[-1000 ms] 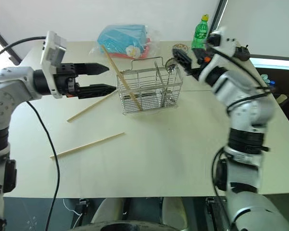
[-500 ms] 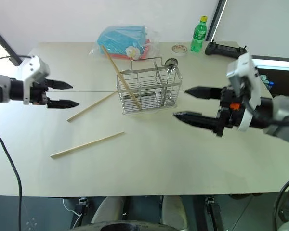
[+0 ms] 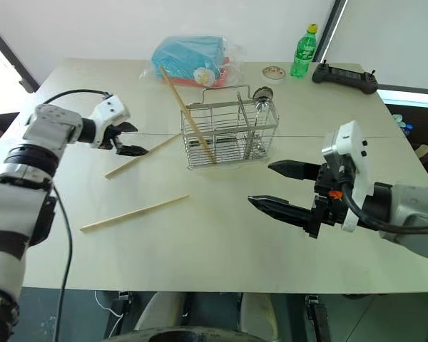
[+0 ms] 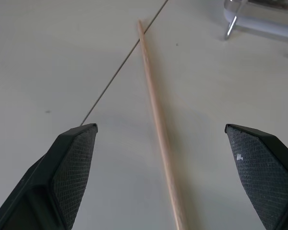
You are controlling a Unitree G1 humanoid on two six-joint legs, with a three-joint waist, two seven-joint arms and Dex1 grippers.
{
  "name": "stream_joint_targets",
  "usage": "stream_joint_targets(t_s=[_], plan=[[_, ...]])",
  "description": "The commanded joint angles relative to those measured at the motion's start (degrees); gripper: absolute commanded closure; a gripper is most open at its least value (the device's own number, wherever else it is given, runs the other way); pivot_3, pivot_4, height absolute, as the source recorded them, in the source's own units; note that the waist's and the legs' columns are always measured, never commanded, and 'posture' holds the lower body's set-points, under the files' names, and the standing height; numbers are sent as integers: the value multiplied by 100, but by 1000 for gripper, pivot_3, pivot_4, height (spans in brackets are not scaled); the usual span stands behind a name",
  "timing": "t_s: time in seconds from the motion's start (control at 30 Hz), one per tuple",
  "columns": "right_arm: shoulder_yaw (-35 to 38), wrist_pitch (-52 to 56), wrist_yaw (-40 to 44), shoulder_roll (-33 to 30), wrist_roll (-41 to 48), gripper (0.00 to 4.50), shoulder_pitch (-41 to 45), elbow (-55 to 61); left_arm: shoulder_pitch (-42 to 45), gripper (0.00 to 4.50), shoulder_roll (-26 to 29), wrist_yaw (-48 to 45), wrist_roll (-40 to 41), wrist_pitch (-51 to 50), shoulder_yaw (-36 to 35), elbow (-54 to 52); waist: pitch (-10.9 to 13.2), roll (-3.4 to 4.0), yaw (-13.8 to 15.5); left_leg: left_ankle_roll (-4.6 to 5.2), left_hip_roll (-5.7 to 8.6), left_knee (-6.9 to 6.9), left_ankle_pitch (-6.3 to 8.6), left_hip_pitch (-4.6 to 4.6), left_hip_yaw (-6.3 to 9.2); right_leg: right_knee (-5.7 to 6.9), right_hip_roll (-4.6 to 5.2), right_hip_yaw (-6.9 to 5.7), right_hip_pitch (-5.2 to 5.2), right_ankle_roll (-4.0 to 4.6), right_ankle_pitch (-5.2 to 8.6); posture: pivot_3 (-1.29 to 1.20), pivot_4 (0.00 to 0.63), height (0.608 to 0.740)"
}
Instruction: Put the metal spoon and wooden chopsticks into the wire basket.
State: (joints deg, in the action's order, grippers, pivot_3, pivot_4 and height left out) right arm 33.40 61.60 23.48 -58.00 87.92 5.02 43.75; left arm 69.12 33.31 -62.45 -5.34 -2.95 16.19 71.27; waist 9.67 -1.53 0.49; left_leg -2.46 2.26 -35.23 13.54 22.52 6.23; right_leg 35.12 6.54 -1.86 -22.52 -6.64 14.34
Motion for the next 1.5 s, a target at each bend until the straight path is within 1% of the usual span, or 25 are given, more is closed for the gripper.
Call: stream_joint_targets(t_s=[0.03, 0.17, 0.27, 0.33, 0.43, 0.57, 0.67, 0.8, 0.9, 1.1, 1.2, 1.4, 1.5], plan=[[251, -341, -321, -195, 417, 62, -143, 187, 243, 0, -13, 334, -179, 65, -169, 221, 2, -3, -10, 0, -1, 0, 0, -1, 0, 1, -2, 0, 0, 0, 0, 0, 150, 720], [450, -618, -672, -269, 712, 62, -504, 277, 254, 0, -336, 1058, -381, 8, -194, 423, 3, -8, 22, 0, -6, -1, 0, -5, 3, 3, -7, -1, 4, 1, 0, 0, 150, 720], [677, -787, -878, -279, 865, 62, -826, 372, 254, 0, -592, 1636, -377, -140, -385, 542, 7, -21, 64, 0, -4, -7, 0, -4, 5, 1, -3, -2, 15, -3, 0, 0, 150, 720], [826, -888, -968, -286, 982, 62, -1034, 435, 251, 0, -713, 1865, -379, -221, -499, 593, 9, -32, 65, 0, -2, -10, 0, -2, 4, -1, -2, -2, 17, -7, 0, 0, 150, 720], [951, -1020, -1092, -308, 1057, 62, -1277, 497, 240, 0, -836, 1874, -424, -343, -603, 625, 8, -34, 40, 0, 1, -11, 0, -4, 2, -2, 3, -2, 21, -11, -3, 0, 150, 720], [1052, -1134, -1120, -339, 1078, 62, -1520, 573, 197, 0, -919, 1629, -538, -472, -621, 639, 7, -32, 39, 0, -1, -11, 0, -8, 3, 1, 2, -3, 22, -11, -3, 0, 150, 720], [1141, -1187, -1111, -352, 1092, 0, -1667, 576, 181, 824, -920, 1451, -609, -615, -616, 651, 6, -32, 35, 0, -1, -11, 0, -11, 2, 0, 1, -3, 24, -11, -3, 0, 150, 720], [1175, -1287, -1149, -400, 1143, 0, -1725, 508, 149, 2930, -891, 1487, -663, -697, -657, 654, 4, -32, 34, 0, -1, -12, 0, -12, 0, -1, 2, -3, 25, -11, -3, 0, 150, 720], [1111, -1370, -1189, -449, 1158, 0, -1713, 481, 145, 4417, -884, 1536, -640, -745, -723, 652, 4, -31, 19, 0, -4, -12, 0, -15, -1, 0, 0, -3, 24, -10, -3, 0, 150, 720], [976, -1460, -1178, -498, 1092, 0, -1645, 409, 139, 4417, -858, 1581, -581, -792, -866, 630, 4, -31, 24, 0, -9, -12, 0, -16, -3, -1, -3, -2, 24, -9, -4, 0, 150, 720], [876, -1497, -1140, -519, 1014, 0, -1584, 373, 210, 4417, -752, 1774, -398, -811, -1149, 601, 5, -33, 21, 0, -8, -12, 0, -13, -3, -1, -2, -2, 22, -9, -4, 0, 150, 720], [862, -1418, -934, -526, 919, 0, -1662, 407, 656, 4417, -503, 2225, 524, -814, -2307, 406, 11, -43, 34, -1, -7, -11, 0, -9, -1, 0, -2, -3, 19, -9, -4, 0, 150, 720], [921, -1400, -812, -427, 835, 0, -1838, 460, 989, 4417, -453, 2517, 1375, -709, -3219, 82, 17, -55, 60, -1, -4, -13, -1, -5, 6, -1, 1, -7, 22, -11, -3, 0, 150, 720]])
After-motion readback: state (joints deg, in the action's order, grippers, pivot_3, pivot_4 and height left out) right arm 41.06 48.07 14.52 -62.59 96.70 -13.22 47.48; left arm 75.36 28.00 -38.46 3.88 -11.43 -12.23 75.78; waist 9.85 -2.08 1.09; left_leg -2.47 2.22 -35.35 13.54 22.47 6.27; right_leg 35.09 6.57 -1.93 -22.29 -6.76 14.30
